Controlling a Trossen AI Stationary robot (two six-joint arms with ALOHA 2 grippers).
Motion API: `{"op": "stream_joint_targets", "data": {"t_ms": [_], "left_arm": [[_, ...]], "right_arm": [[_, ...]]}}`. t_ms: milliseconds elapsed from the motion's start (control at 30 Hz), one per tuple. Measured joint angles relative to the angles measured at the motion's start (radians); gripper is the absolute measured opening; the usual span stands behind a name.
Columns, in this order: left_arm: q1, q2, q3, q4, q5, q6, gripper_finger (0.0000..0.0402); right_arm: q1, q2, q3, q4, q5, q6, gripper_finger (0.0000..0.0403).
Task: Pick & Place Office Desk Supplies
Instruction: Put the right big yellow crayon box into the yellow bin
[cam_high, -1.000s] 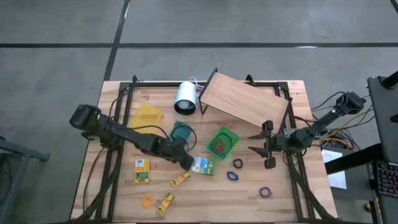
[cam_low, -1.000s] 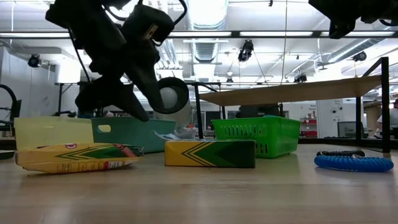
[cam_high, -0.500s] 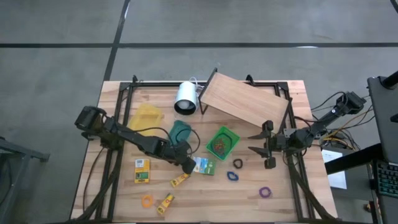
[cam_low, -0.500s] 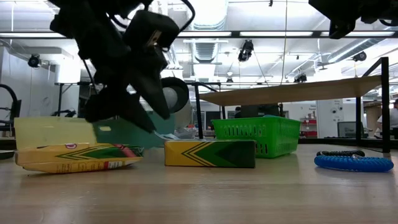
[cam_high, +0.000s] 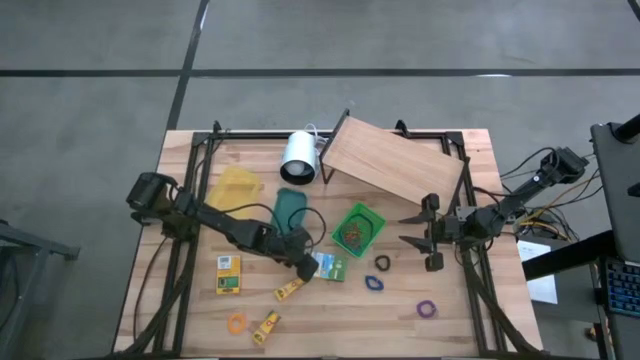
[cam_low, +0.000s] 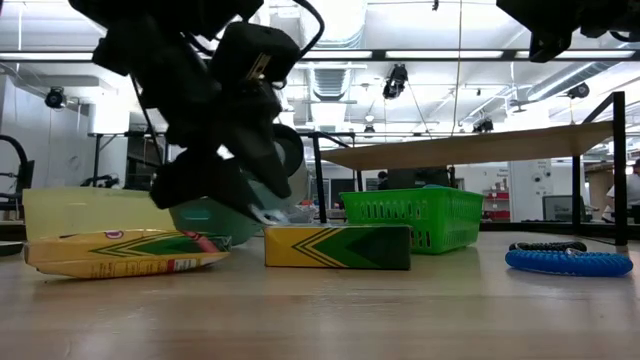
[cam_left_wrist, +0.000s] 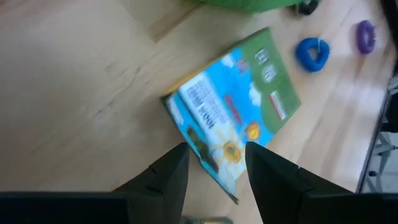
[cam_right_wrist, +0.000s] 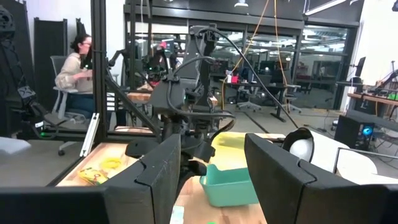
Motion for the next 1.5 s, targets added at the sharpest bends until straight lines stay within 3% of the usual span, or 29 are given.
{"op": "stream_joint_targets", "data": {"t_ms": [500,933,1233,1500], "left_arm": [[0.002,0.025,-0.002,-0.004,0.012,0.001,0.0156],[0.002,0.034,0.0,0.008,0.023,-0.008,0.001],[0.003,0.022,0.0,0.007,0.037,-0.009,0.0004],[0.001,-0.081,0.0,-0.053,0.039,-0.009,0.0004]], "right_arm": [[0.0,0.0,0.0,0.0,0.0,0.0,0.0178],[0.0,0.0,0.0,0.0,0.0,0.0,0.0178],[0.0,0.0,0.0,0.0,0.0,0.0,0.0178],[0.0,0.0,0.0,0.0,0.0,0.0,0.0178]]}}
